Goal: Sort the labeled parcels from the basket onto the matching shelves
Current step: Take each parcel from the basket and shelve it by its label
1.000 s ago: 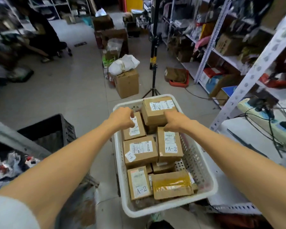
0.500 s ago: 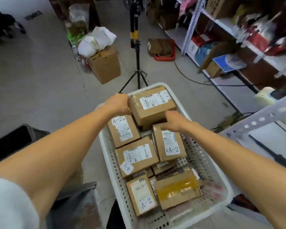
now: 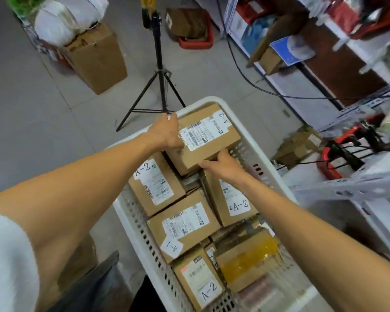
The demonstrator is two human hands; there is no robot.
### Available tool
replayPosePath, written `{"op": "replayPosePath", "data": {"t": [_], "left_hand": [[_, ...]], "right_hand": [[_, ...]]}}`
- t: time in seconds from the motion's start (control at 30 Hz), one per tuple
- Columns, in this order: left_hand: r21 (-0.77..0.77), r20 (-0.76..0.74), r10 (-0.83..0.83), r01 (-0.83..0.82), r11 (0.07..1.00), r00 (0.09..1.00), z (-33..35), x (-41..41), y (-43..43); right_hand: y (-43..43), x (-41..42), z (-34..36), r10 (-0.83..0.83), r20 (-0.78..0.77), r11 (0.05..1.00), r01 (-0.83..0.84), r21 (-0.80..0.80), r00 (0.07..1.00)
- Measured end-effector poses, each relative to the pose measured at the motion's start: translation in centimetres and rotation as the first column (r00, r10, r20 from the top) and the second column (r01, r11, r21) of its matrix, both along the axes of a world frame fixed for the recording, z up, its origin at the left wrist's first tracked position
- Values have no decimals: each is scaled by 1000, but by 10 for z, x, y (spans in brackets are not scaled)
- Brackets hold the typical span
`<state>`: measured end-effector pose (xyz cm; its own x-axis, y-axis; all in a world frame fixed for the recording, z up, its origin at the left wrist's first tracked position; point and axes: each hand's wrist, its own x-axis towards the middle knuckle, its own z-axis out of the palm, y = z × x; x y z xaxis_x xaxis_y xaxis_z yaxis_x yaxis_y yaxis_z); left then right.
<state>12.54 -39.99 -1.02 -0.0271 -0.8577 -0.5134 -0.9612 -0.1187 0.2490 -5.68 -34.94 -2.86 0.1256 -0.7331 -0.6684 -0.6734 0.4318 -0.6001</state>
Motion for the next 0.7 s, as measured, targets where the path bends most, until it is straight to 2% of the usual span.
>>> {"op": "replayPosePath", "data": {"t": [0.1,0.17,0.23,0.37,0.47,0.6,0.7], "left_hand": [[55,-39,57,-54,997,998,-5,-4,2],[156,-136,108,-87,984,985,-7,-7,13],[233,-243,171,-114,966,955,-9,-9,34],[266,-352,328,-243,933,877,-29,-18,74],[263,-454,459,-377,888,764,-40,-26,84],[331,-523,505,-382,863,687,-45,-30,91],[313,-541,530,-429,848,653,-40,-29,107]], "right_hand": [[2,9,-9,-217,91,975,212,63,972],[7,8,-11,-358,146,933,350,80,922],[15,-2,-11,-392,164,918,397,6,905],[33,-28,-6,-291,127,952,300,-62,948],[36,-39,-18,-187,116,978,196,-68,975],[48,-38,-44,-196,266,980,181,78,944],[62,-40,-51,-210,321,977,192,87,923]]}}
